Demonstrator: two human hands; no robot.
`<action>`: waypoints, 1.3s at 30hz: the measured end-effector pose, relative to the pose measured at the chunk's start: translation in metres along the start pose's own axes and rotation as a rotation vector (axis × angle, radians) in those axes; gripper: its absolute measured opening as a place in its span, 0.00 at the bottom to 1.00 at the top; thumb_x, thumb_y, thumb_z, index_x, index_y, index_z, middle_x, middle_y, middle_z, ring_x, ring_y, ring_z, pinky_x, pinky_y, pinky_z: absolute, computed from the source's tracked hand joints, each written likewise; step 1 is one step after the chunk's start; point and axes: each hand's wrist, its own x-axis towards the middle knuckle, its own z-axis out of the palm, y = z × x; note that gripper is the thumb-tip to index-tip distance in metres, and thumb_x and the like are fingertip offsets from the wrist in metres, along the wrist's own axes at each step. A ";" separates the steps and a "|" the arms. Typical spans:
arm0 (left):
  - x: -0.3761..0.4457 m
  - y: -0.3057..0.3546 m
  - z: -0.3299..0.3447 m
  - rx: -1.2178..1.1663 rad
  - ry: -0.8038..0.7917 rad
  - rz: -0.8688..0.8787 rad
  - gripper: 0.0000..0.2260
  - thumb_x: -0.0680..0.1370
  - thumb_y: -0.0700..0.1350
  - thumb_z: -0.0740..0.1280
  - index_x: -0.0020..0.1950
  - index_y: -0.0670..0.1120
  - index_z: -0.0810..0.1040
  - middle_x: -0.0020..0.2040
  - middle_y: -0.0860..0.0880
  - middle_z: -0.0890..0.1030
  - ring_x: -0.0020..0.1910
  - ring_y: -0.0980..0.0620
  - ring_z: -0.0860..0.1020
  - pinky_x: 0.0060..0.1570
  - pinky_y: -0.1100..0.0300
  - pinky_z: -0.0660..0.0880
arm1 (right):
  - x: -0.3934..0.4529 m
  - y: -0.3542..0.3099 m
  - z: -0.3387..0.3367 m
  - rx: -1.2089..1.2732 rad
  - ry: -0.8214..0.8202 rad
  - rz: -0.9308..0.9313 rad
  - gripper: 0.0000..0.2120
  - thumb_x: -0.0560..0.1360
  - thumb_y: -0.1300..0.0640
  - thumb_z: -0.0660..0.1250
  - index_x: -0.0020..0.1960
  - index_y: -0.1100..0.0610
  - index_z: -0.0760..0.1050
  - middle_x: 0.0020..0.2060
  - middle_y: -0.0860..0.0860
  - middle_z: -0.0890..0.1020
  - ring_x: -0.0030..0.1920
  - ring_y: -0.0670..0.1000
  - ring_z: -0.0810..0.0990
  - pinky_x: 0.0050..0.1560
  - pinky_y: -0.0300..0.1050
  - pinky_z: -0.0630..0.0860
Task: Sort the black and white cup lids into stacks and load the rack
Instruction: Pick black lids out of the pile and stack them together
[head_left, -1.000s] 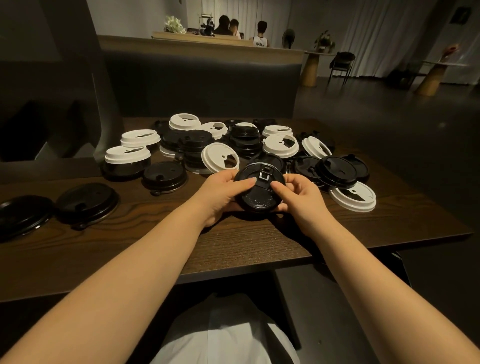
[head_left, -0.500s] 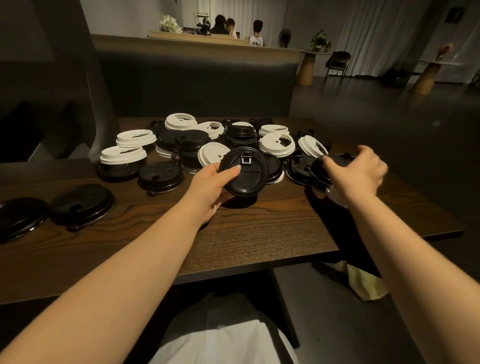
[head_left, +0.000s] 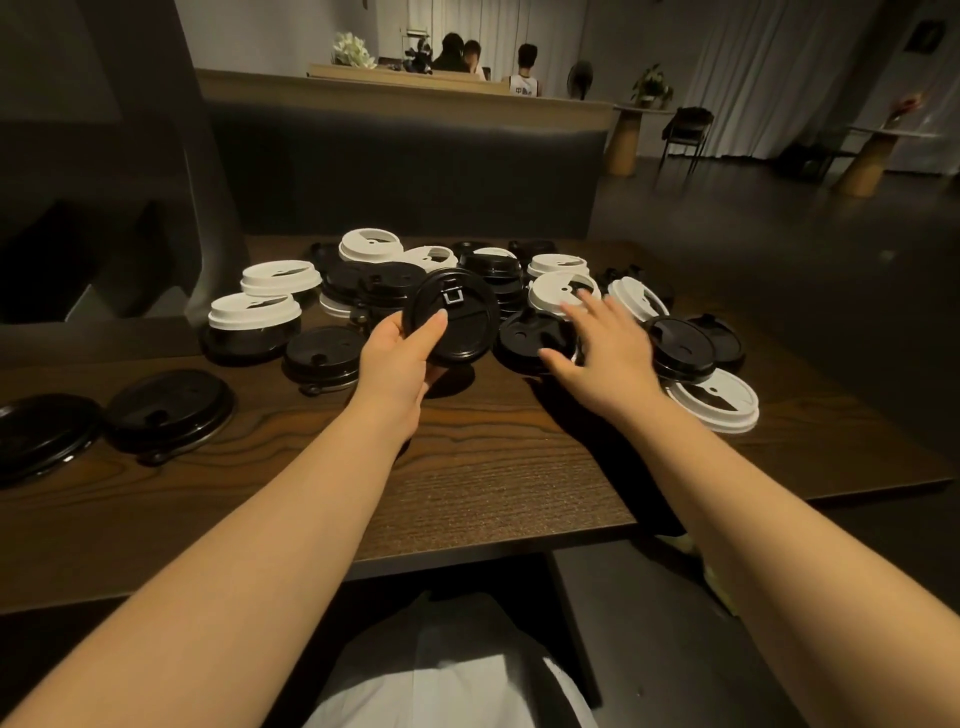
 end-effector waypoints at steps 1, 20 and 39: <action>0.000 0.000 0.000 0.010 0.002 -0.001 0.06 0.78 0.42 0.67 0.54 0.49 0.77 0.47 0.52 0.83 0.47 0.57 0.81 0.43 0.62 0.77 | 0.002 -0.007 0.004 0.041 -0.080 -0.007 0.30 0.78 0.41 0.61 0.76 0.51 0.59 0.77 0.52 0.57 0.77 0.55 0.50 0.74 0.54 0.51; 0.013 0.003 -0.013 0.186 0.060 0.037 0.03 0.77 0.45 0.69 0.50 0.50 0.80 0.51 0.48 0.83 0.54 0.50 0.80 0.60 0.49 0.75 | -0.022 -0.032 0.020 0.036 0.011 -0.130 0.21 0.78 0.46 0.63 0.66 0.56 0.75 0.67 0.54 0.74 0.66 0.56 0.72 0.64 0.47 0.67; 0.061 0.038 -0.045 0.000 0.184 0.090 0.05 0.79 0.42 0.66 0.53 0.51 0.77 0.55 0.48 0.82 0.58 0.50 0.79 0.59 0.52 0.76 | 0.078 -0.032 0.022 0.362 -0.069 -0.004 0.26 0.79 0.54 0.62 0.75 0.56 0.62 0.75 0.53 0.62 0.75 0.52 0.58 0.73 0.47 0.55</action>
